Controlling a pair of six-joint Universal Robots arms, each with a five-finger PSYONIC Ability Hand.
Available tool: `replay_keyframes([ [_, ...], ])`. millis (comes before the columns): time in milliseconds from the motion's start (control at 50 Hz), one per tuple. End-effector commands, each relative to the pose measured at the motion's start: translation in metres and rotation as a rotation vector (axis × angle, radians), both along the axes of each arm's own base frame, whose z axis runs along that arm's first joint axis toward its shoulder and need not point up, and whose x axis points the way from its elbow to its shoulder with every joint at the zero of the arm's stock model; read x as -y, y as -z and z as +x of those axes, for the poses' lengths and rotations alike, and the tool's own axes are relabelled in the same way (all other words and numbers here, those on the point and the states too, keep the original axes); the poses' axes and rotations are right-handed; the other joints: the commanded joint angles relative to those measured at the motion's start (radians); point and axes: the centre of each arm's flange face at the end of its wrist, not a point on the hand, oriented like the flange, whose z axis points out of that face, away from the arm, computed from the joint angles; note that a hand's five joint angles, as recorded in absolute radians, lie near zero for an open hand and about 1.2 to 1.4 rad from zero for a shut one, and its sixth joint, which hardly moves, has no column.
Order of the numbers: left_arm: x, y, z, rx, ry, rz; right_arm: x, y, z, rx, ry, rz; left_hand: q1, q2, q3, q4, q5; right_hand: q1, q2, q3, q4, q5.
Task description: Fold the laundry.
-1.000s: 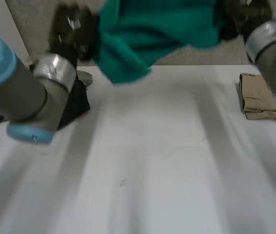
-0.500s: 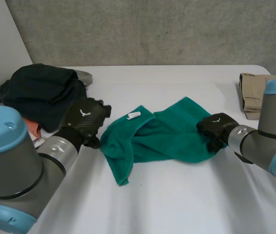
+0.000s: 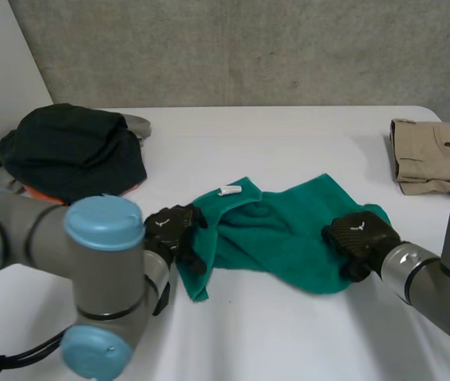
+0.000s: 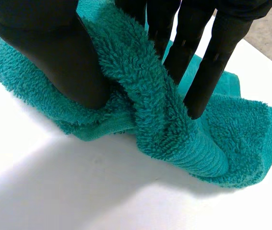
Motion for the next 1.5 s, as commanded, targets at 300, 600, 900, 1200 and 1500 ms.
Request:
replay_keyframes([
  [300, 0.026, 0.012, -0.006, 0.071, -0.212, -0.072, -0.036, -0.018, -0.010, -0.175, -0.125, -0.050, 0.868, 0.868, 0.862, 0.879, 0.884, 0.224, 0.115, 0.085, 0.070, 0.139],
  [600, 0.019, -0.079, 0.011, 0.060, -0.143, -0.250, 0.036, -0.091, 0.014, -0.054, -0.081, -0.255, 0.868, 0.868, 0.862, 0.879, 0.884, -0.868, -0.977, -1.007, -1.022, -0.953],
  [900, 0.004, -0.118, 0.006, 0.145, 0.031, -0.399, 0.121, -0.007, 0.079, 0.066, -0.208, -0.048, 0.868, 0.868, 0.862, 0.879, 0.884, -0.868, -0.977, -1.007, -1.022, -0.953],
  [1200, -0.008, -0.169, -0.003, 0.104, 0.174, -0.576, 0.132, 0.025, 0.106, 0.165, -0.205, -0.027, 0.868, 0.868, 0.862, 0.879, 0.884, -0.395, -0.503, -0.533, -0.548, -0.480],
  [1500, 0.044, -0.223, -0.003, 0.017, 0.180, -0.771, 0.167, -0.049, 0.105, 0.240, -0.099, -0.319, 0.868, 0.868, 0.862, 0.879, 0.884, 0.353, 0.245, 0.215, 0.200, 0.269],
])
